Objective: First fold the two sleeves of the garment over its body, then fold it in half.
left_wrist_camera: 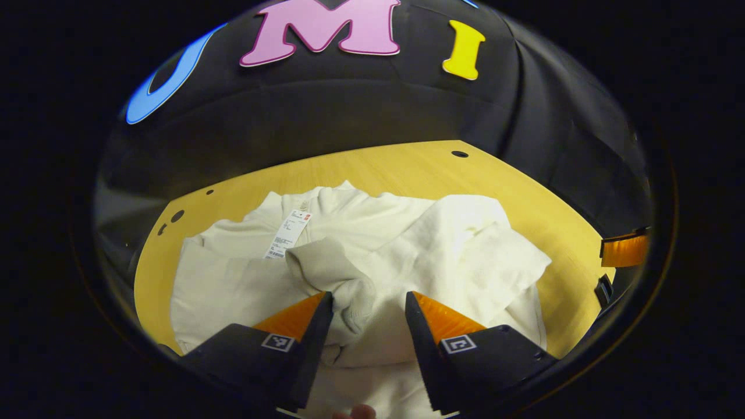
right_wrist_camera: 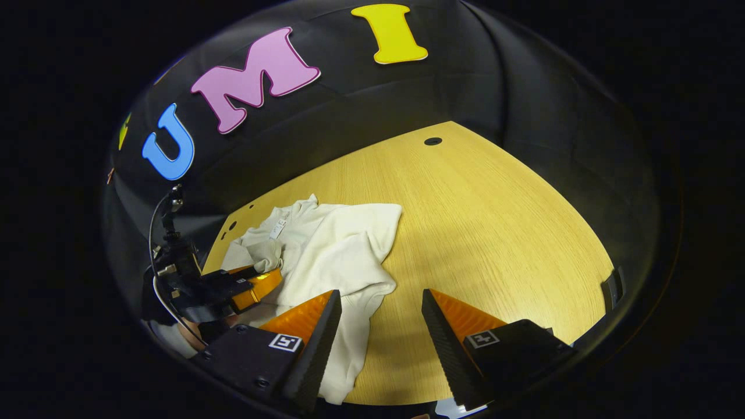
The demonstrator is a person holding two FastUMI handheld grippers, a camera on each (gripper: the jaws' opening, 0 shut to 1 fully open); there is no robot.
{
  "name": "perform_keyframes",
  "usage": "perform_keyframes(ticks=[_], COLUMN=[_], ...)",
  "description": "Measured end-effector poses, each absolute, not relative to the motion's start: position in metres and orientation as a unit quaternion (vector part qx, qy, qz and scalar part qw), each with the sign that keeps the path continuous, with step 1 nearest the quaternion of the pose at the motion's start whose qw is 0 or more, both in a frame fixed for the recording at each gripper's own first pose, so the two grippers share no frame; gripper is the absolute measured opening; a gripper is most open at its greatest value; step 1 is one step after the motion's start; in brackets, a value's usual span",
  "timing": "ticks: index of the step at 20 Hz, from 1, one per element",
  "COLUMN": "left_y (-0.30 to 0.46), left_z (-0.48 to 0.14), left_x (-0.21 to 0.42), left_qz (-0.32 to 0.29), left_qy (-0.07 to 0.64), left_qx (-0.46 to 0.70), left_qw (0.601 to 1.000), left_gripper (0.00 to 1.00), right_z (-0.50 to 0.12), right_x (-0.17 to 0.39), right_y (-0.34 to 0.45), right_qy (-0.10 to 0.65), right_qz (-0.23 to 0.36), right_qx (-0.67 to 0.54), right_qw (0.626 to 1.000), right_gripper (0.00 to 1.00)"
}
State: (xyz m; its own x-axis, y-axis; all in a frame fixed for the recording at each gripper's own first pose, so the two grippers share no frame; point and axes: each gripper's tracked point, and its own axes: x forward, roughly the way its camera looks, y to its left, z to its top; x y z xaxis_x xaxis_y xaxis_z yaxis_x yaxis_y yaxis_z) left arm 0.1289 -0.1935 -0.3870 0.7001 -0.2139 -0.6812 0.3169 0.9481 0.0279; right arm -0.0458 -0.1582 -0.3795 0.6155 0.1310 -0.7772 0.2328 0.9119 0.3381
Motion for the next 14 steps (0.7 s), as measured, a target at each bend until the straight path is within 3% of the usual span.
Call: perform_keyframes(ticks=[2, 8, 14], left_y=[-0.199, -0.188, -0.122], left_z=[-0.382, -0.36, -0.338], left_x=[0.117, 0.074, 0.018], left_qz=[-0.163, -0.187, -0.151], left_qy=[0.353, 0.351, 0.365], left_qx=[0.072, 0.072, 0.043], left_qw=[0.918, 0.915, 0.918], left_gripper=[0.87, 0.89, 0.9], right_z=[-0.379, -0.376, -0.372], right_x=[-0.047, -0.053, -0.079], right_y=[-0.152, -0.128, -0.102], right_qy=[0.439, 0.443, 0.455], right_qz=[-0.026, -0.012, -0.005], right_qx=[0.206, 0.199, 0.181], right_qw=[0.874, 0.874, 0.872], right_gripper=[0.87, 0.87, 0.87])
